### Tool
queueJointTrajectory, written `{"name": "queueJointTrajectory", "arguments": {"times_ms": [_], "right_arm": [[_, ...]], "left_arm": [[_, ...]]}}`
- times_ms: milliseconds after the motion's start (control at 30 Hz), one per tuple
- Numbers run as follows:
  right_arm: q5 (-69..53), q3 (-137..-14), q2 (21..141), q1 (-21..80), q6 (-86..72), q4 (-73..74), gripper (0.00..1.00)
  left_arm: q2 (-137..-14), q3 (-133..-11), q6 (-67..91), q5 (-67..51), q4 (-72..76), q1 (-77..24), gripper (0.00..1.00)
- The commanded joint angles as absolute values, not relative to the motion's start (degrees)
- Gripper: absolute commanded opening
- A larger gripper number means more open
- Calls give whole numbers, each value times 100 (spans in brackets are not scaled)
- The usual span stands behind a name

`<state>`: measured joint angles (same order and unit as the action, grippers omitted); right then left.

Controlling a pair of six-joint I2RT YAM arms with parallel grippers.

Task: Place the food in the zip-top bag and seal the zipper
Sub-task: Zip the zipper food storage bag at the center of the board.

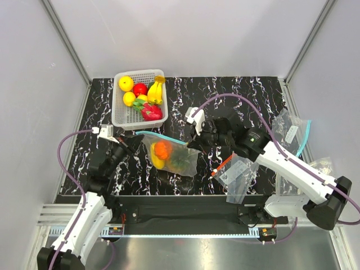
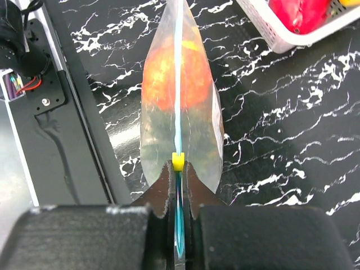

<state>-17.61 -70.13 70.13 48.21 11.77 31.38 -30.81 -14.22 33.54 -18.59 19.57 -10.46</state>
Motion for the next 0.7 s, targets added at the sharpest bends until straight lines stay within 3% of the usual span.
{"name": "queueJointTrajectory", "arguments": {"times_ms": [0,667], "right_arm": [[-1468,-6944,6601,4737,809,3454,0],[-484,-6530,6152,4746,457,3630,0]], "left_arm": [[-3006,-1441,3173,-1151,1935,-879,0],[-2408,-1740,2847,-747,1125,-879,0]]}}
